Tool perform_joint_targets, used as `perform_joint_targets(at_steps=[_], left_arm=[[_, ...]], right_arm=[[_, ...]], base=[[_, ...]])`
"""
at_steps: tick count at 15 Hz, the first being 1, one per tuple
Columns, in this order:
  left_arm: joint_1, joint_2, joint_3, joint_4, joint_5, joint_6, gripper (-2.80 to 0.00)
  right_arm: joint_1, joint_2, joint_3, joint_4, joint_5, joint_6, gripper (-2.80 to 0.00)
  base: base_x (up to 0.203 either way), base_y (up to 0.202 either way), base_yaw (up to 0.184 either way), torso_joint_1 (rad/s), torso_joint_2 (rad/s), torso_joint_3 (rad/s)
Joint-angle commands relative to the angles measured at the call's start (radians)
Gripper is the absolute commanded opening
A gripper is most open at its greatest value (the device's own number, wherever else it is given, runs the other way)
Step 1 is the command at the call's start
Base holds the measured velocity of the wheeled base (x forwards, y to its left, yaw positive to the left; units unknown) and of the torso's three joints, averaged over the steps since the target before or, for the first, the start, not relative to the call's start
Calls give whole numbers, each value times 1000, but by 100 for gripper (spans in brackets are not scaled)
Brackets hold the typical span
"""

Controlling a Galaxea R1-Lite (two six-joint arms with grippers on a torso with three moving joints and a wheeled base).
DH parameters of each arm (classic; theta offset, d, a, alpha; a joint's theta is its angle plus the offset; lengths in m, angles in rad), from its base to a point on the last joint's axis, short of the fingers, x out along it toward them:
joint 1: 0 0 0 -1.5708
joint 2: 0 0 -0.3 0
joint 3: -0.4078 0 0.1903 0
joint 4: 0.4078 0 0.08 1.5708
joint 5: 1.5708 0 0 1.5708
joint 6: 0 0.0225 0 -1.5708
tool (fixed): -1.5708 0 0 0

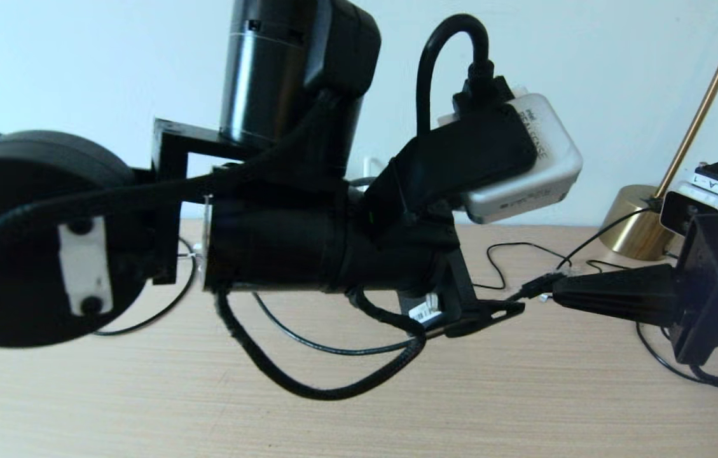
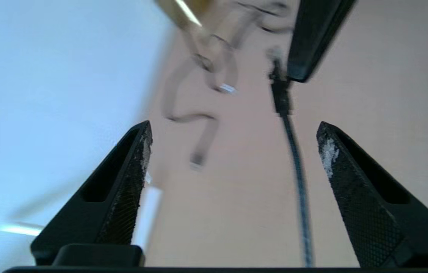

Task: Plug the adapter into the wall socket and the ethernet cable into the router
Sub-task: Hand it to the other hand

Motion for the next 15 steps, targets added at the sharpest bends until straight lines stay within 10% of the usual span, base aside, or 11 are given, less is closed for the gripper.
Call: perform_joint_targets(at_steps=[1,8,15], left_arm=[[0,-34,138,-262,25,114,0],[-2,83,354,-959,0,238,0],[-69,97,442,-1066,-10,250,0]], right_arm=[[-15,-2,-7,-18,11,66,-280],[-110,22,-8,-150,195,265,-280],[-115,27,-13,-152,201,268,-280]], base=[[0,0,0,0,0,0],[0,0,0,0,0,0],[0,0,0,0,0,0]])
